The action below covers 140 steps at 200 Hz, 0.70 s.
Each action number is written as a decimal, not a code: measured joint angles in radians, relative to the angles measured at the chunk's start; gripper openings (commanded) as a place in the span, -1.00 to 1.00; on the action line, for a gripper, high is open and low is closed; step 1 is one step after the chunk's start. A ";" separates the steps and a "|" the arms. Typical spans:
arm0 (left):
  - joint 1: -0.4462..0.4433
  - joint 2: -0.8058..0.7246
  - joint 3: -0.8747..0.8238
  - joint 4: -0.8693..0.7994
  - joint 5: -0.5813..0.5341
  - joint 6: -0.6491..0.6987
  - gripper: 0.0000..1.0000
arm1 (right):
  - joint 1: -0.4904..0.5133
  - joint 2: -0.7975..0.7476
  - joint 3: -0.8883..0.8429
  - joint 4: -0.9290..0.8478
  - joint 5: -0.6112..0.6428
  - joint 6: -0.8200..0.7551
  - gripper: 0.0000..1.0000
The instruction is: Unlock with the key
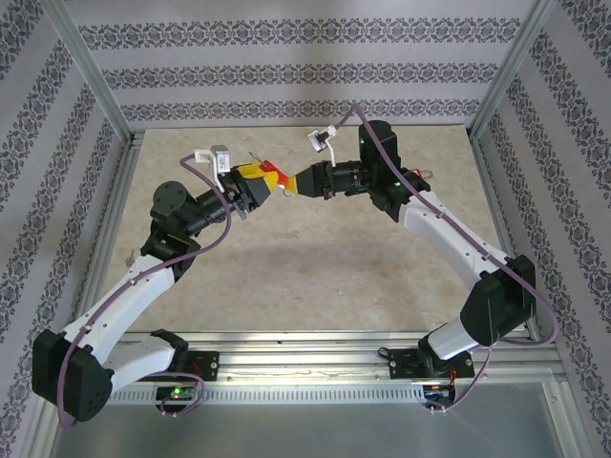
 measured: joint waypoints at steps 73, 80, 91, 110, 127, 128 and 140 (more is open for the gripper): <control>-0.008 -0.033 0.001 -0.200 0.149 0.054 -1.00 | -0.052 0.000 -0.042 0.051 0.098 0.010 -0.35; -0.008 -0.034 0.002 -0.215 0.154 0.061 -1.00 | -0.052 0.000 -0.049 0.051 0.099 0.011 -0.30; -0.008 -0.035 0.006 -0.245 0.160 0.074 -1.00 | -0.052 0.000 -0.059 0.055 0.100 0.008 -0.18; -0.008 -0.038 0.023 -0.322 0.155 0.116 -1.00 | -0.052 -0.003 -0.083 0.051 0.127 -0.007 -0.02; -0.008 -0.049 0.042 -0.414 0.123 0.172 -1.00 | -0.052 -0.022 -0.113 0.041 0.161 -0.016 0.04; -0.008 -0.049 0.043 -0.418 0.121 0.175 -1.00 | -0.052 -0.023 -0.114 0.040 0.163 -0.016 0.04; -0.008 -0.058 0.060 -0.492 0.086 0.220 -1.00 | -0.052 -0.045 -0.126 0.028 0.187 -0.024 0.05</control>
